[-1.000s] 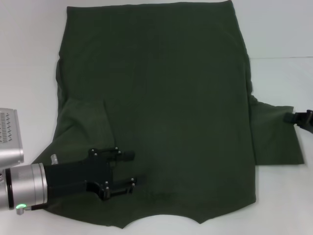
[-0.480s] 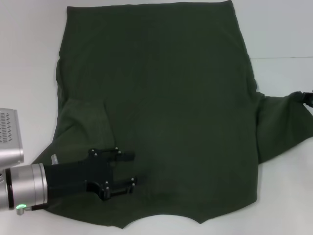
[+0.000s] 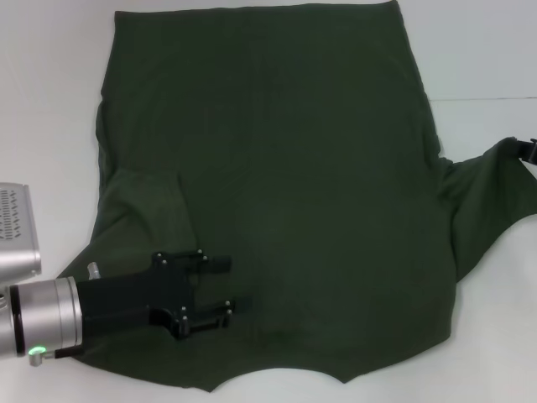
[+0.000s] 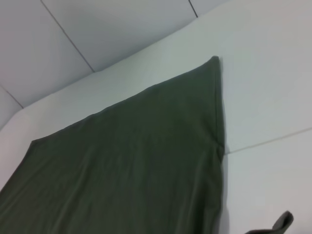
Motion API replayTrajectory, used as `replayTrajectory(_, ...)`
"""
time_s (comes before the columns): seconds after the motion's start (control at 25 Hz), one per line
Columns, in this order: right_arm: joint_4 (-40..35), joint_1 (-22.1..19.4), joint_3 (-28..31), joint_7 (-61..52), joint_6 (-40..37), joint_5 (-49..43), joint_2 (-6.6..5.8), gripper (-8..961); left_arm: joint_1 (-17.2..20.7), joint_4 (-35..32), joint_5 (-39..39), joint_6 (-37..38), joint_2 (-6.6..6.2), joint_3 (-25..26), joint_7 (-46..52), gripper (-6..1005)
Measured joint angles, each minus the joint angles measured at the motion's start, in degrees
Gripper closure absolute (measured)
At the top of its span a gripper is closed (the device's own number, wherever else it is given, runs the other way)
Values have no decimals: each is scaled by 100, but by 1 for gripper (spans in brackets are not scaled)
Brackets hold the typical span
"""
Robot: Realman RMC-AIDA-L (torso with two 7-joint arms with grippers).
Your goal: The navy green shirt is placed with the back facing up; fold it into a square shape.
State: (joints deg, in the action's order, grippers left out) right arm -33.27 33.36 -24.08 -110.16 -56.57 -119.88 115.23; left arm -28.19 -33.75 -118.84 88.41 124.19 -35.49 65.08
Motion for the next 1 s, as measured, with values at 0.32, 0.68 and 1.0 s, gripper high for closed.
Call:
replayTrajectory(0.32,-19,105,-29,301,180,-2,-20,940,-10,0,19,-42,0,-2,64,355)
replayTrajectory(0.68,-81,145,-61,442,393,-49,-26,939,-5,0,74,-43,0,-2,133,356)
replayTrajectory(1.0,-85,137,-379,442,539,-63,-141,938,-6,0,74,-43,0,-2,136,356)
